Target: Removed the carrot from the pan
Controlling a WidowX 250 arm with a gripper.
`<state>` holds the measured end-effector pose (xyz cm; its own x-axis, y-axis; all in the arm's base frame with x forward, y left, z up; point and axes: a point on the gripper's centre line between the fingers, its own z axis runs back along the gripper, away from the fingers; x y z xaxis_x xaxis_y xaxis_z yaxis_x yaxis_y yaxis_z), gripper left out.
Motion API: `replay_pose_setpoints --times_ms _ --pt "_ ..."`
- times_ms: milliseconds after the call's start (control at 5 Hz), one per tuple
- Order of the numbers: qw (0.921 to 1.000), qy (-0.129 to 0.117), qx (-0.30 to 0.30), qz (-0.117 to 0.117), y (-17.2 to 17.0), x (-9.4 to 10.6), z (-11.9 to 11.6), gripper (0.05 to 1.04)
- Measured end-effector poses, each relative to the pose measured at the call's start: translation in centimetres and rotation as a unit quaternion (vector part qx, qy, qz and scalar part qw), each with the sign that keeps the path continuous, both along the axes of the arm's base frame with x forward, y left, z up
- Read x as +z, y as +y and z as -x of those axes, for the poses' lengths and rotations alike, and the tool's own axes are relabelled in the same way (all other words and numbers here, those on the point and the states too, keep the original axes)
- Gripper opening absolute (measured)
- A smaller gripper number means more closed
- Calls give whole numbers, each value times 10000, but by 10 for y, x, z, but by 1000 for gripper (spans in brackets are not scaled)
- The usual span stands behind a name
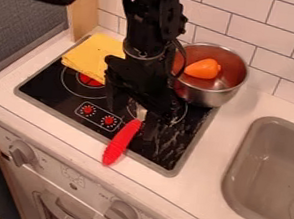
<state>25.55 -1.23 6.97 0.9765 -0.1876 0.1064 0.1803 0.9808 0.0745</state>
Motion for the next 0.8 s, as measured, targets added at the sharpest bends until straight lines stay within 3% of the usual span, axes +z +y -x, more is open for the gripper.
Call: replay_pose_setpoints --times_ms 200,400,600,800 --pt "9999 126 8 18 -1 -5 1 1001" --pt "9999 40 -59 147 -4 5 -38 1001" --pt "9994 -252 -174 178 -5 20 -76 1001" --pt "9979 -464 -394 226 -9 22 -121 1001"
